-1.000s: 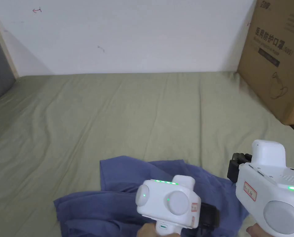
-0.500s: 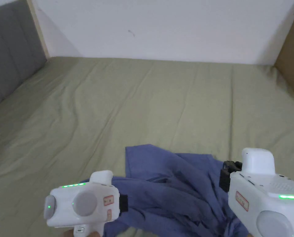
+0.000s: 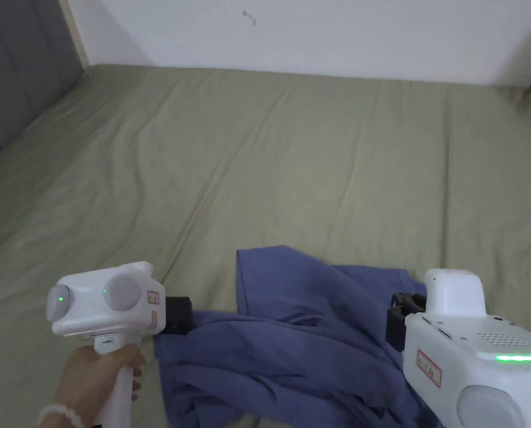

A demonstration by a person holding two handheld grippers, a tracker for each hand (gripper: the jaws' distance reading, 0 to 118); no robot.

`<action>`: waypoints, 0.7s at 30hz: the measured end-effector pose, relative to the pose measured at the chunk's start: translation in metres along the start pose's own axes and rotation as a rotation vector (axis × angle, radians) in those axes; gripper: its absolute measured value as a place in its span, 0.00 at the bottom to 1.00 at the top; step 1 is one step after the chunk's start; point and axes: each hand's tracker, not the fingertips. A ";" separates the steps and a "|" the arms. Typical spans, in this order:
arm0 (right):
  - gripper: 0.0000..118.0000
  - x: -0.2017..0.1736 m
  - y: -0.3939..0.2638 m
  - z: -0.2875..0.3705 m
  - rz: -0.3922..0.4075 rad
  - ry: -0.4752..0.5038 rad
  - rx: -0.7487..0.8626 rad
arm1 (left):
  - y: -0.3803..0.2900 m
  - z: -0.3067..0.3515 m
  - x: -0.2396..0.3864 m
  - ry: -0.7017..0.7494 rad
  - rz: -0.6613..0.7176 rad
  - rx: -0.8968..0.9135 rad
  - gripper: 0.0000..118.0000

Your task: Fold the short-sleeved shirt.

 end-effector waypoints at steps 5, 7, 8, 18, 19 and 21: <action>0.00 0.008 -0.005 -0.006 -0.022 -0.010 -0.028 | -0.006 0.009 0.018 0.084 -0.113 0.035 0.32; 0.00 0.010 -0.004 -0.007 -0.035 -0.007 -0.034 | -0.005 0.011 0.021 0.107 -0.107 0.041 0.02; 0.00 0.012 -0.003 -0.008 -0.037 -0.003 -0.036 | -0.004 0.014 0.022 0.111 -0.101 0.043 0.02; 0.41 0.033 0.063 -0.083 0.067 0.134 -0.128 | -0.003 0.067 0.014 -0.014 -0.045 0.136 0.02; 0.51 0.033 0.068 -0.098 0.112 0.118 -0.158 | -0.003 0.071 0.012 -0.019 -0.048 0.141 0.02; 0.78 0.030 0.077 -0.132 0.166 0.098 -0.212 | -0.005 0.075 0.010 -0.029 -0.048 0.148 0.02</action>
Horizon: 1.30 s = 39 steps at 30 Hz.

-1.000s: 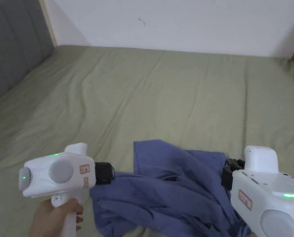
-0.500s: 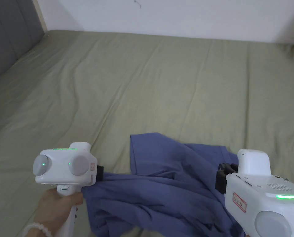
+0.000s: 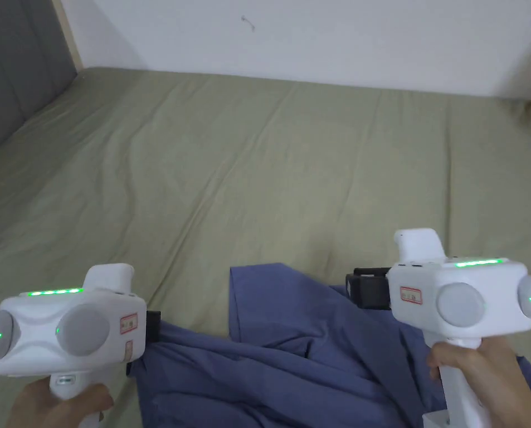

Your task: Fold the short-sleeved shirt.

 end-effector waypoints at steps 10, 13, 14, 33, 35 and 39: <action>0.76 0.011 -0.001 -0.096 0.064 0.060 -0.263 | 0.001 -0.013 -0.009 -0.010 0.028 -0.027 0.02; 0.69 0.001 0.001 -0.095 0.097 0.003 -0.239 | 0.001 -0.012 -0.010 -0.010 0.033 -0.023 0.02; 0.61 -0.001 0.003 -0.093 0.099 0.006 -0.241 | 0.002 -0.014 -0.012 -0.010 0.036 -0.025 0.02; 0.00 0.080 0.087 0.138 -0.172 -0.102 0.144 | 0.068 0.114 0.002 0.031 -0.061 0.258 0.02; 0.00 0.096 0.097 0.175 -0.204 -0.126 0.205 | 0.085 0.131 0.005 0.018 -0.049 0.298 0.02; 0.00 0.140 0.123 0.234 -0.275 -0.166 0.309 | 0.122 0.169 0.014 0.058 -0.046 0.394 0.01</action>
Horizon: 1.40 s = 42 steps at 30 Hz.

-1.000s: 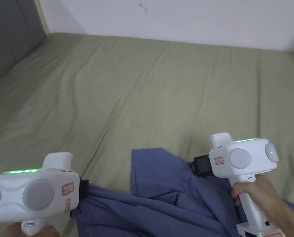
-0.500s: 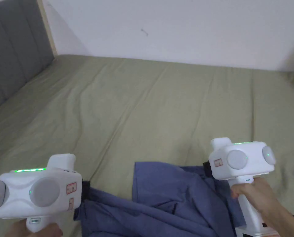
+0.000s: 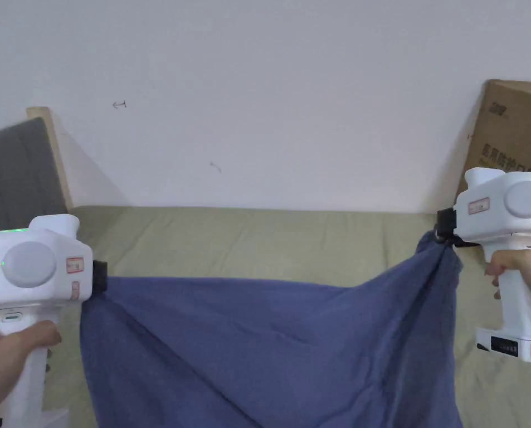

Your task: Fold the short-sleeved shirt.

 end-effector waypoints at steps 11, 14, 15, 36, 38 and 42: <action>0.00 0.037 0.101 0.047 -0.114 -0.057 0.168 | 0.140 0.016 0.030 0.023 -0.053 0.191 0.01; 0.00 0.035 0.132 0.032 -0.148 -0.070 0.196 | 0.180 0.005 0.036 0.025 -0.050 0.207 0.01; 0.00 0.032 0.145 0.029 -0.150 -0.074 0.206 | 0.193 0.001 0.035 0.029 -0.043 0.219 0.01; 0.00 -0.013 0.214 -0.010 -0.100 -0.095 0.341 | 0.259 -0.073 0.021 0.076 0.022 0.340 0.01; 0.00 0.000 0.184 -0.051 -0.123 -0.110 0.267 | 0.228 -0.111 0.027 0.111 -0.019 0.270 0.01; 0.00 0.011 0.106 -0.136 -0.047 -0.197 0.054 | 0.144 -0.193 0.043 0.122 -0.061 0.064 0.01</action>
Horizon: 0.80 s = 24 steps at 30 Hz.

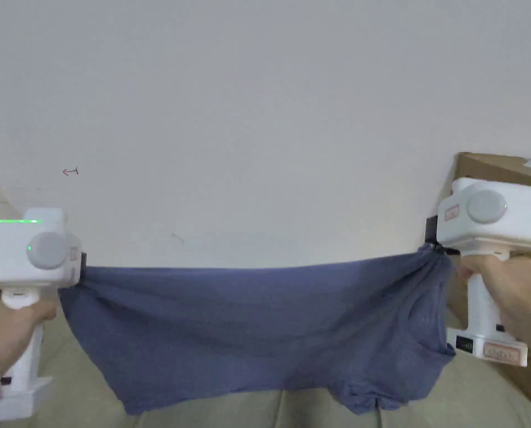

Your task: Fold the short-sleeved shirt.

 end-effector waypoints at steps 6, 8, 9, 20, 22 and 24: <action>0.00 0.007 -0.128 -0.098 0.021 -0.042 -0.281 | -0.131 -0.079 0.032 -0.023 0.016 -0.273 0.01; 0.00 0.013 -0.164 -0.114 0.045 -0.064 -0.349 | -0.160 -0.092 0.033 -0.032 -0.002 -0.333 0.01; 0.00 0.016 -0.178 -0.120 0.044 -0.073 -0.368 | -0.171 -0.105 0.032 -0.033 0.001 -0.352 0.01; 0.00 0.060 -0.284 -0.037 0.032 -0.055 -0.384 | -0.254 0.004 -0.022 -0.116 -0.034 -0.322 0.01; 0.00 0.067 -0.302 -0.004 0.027 -0.034 -0.389 | -0.272 0.038 -0.032 -0.103 -0.053 -0.321 0.01; 0.00 0.073 -0.320 0.027 0.027 -0.026 -0.395 | -0.294 0.080 -0.043 -0.103 -0.032 -0.318 0.01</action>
